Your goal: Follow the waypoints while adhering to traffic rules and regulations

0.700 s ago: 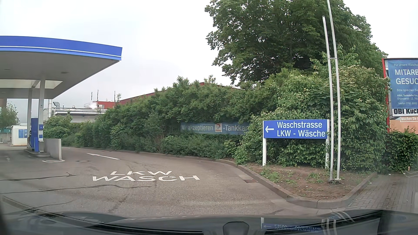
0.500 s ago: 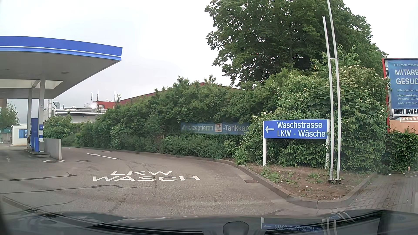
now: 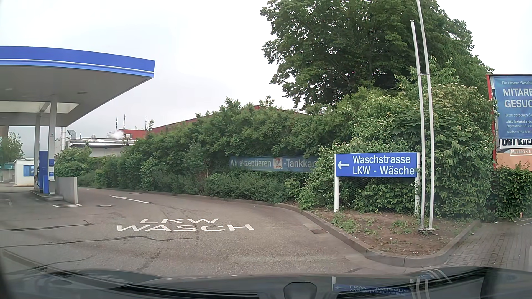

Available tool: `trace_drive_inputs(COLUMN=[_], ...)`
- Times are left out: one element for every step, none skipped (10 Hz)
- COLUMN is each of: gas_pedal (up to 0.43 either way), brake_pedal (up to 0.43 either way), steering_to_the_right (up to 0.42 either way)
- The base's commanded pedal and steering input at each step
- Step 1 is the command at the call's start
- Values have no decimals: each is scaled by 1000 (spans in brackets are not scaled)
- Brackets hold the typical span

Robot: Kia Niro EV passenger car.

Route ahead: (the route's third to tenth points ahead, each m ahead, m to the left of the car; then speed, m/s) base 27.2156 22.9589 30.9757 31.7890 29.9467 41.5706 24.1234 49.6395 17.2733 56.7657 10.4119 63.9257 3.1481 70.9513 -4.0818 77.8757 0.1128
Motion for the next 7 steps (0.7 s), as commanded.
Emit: trace_drive_inputs(gas_pedal=[0, 0, 0, 0, 0, 28, 47], brake_pedal=[0, 0, 0, 0, 0, 0, 0], steering_to_the_right=[23, -19, -57, -89, -128, -162, -188])
